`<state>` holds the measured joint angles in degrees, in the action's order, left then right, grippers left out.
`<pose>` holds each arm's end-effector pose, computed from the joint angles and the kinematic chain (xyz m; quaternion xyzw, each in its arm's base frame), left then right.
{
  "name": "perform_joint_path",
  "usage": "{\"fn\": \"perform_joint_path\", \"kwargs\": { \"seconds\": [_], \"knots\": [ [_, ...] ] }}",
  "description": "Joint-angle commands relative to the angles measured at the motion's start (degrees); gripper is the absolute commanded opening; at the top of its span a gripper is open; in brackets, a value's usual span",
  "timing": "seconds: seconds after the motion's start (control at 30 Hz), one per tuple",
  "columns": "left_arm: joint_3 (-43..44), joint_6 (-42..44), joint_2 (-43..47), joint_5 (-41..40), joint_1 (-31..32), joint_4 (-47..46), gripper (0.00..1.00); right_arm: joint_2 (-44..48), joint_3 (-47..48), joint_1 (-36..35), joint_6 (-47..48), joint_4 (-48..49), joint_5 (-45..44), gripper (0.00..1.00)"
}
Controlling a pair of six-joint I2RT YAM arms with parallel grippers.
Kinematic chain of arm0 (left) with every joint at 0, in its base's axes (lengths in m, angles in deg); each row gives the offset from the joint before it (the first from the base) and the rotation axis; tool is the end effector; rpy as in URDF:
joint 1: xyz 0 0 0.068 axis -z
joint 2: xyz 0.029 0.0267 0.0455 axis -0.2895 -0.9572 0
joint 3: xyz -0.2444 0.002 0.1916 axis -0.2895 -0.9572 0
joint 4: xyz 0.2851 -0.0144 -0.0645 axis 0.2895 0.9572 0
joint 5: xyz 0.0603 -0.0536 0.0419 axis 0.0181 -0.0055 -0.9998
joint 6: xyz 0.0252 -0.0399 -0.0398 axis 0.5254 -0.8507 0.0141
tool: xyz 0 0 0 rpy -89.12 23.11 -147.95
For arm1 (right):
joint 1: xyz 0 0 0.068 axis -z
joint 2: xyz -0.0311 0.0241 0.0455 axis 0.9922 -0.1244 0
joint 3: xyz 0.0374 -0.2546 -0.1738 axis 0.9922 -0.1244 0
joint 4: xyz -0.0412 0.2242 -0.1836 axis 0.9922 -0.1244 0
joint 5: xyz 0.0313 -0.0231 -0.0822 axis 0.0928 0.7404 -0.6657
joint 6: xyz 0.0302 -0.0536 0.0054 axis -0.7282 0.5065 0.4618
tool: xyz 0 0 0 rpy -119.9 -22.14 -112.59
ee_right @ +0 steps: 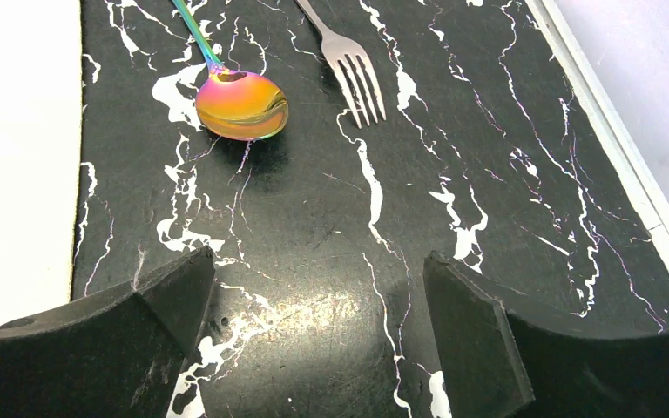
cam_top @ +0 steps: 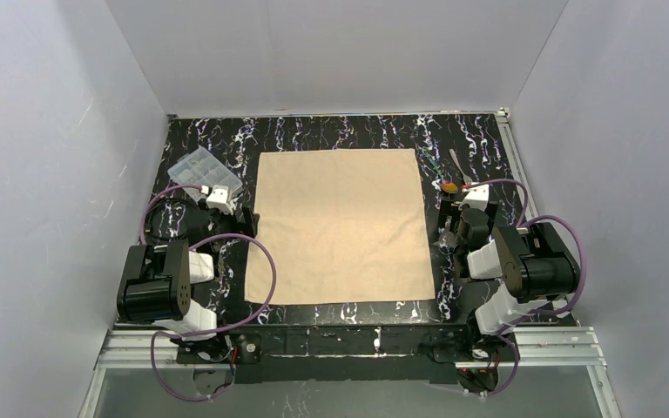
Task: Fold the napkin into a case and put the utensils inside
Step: Pick up the flattened napkin from the center of the board.
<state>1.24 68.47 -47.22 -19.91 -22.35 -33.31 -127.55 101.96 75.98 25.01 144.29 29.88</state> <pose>0.2629 0.0082 0.1482 0.0872 0.7654 -0.1101 0.6281 0.2646 0.0143 0.1301 0.0616 0.7751 -0.1200 0.6172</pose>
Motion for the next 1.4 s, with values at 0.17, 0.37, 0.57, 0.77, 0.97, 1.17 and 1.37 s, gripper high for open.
{"fn": "perform_joint_path", "kwargs": {
  "seconds": [0.17, 0.37, 0.57, 0.77, 0.97, 1.17, 1.37],
  "knots": [
    [1.1, 0.6, 0.8, -0.7, 0.1, -1.0, 0.98, 0.4, 1.1, -0.2, -1.1, 3.1, -4.7, 0.99],
    [6.9, -0.4, 7.3, -0.4, -1.2, 12.7, 0.98, 13.9, 19.7, -0.6, -10.2, -44.5, -14.2, 0.99],
    [33.5, 9.1, 9.6, 6.3, -1.3, 66.9, 0.98, 22.3, 30.7, 2.7, -32.2, -71.8, 6.1, 0.99],
    [47.1, 25.8, 12.1, 15.6, -1.4, 100.5, 0.98, 33.0, 30.6, -0.6, -34.4, -81.9, 12.6, 0.99],
    [45.7, 43.3, 17.3, 19.1, -1.4, 117.4, 0.98, 40.5, 32.5, -16.3, -39.5, -106.3, -5.3, 0.99],
    [37.5, 65.3, 23.8, 18.5, -0.6, 127.9, 0.96, 41.8, 31.7, -32.6, -52.5, -117.0, -9.5, 0.99],
    [26.5, 68.8, 34.8, 6.2, 12.3, 120.2, 0.96, 41.7, 25.9, -43.9, -62.7, -116.2, -9.1, 0.99]
  ]
}}
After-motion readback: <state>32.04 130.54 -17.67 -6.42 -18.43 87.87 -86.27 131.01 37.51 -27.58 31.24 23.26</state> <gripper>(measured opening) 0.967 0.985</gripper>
